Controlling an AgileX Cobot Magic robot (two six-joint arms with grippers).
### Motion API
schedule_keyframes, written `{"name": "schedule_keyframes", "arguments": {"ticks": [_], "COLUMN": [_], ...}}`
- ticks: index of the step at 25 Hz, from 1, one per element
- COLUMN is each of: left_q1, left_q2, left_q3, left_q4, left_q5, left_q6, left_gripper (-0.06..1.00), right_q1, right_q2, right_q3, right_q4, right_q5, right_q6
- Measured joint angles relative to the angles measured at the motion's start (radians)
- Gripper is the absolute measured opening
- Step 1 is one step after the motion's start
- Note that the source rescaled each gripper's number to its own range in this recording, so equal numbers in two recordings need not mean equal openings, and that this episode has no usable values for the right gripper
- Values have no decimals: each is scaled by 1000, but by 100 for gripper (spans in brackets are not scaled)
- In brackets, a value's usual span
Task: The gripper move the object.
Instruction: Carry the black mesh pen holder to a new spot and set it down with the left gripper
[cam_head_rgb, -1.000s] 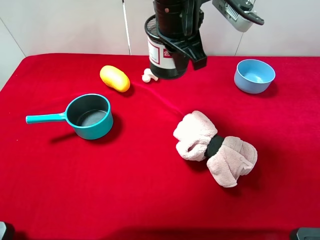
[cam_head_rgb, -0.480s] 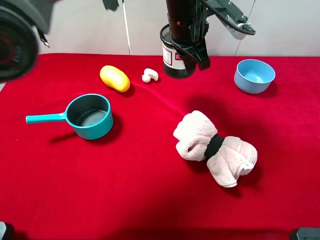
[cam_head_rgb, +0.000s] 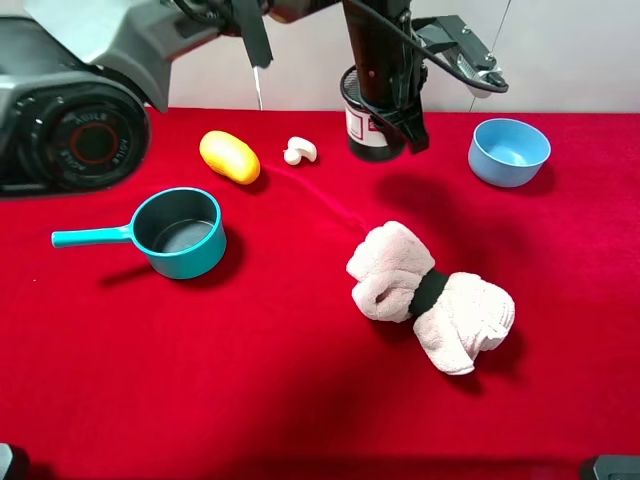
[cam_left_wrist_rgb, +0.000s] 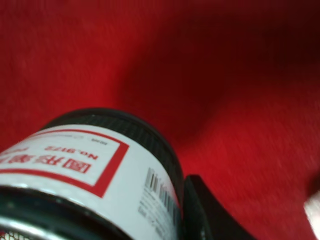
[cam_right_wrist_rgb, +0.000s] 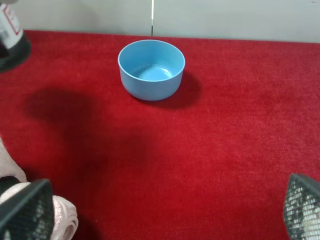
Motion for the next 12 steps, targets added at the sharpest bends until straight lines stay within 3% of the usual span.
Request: {"name": "schedule_keyframes", "arguments": {"ticks": [12], "left_q1": [3], "left_q2": [80], "left_q3": [-5], "left_q4": [-25], "left_q5": [-251], "left_q6": [42], "left_gripper": [0], "right_q1": [0], "right_q2": [0], "right_q3": [0], "right_q4": [0], "right_q5": [1], "right_q6": [0]}}
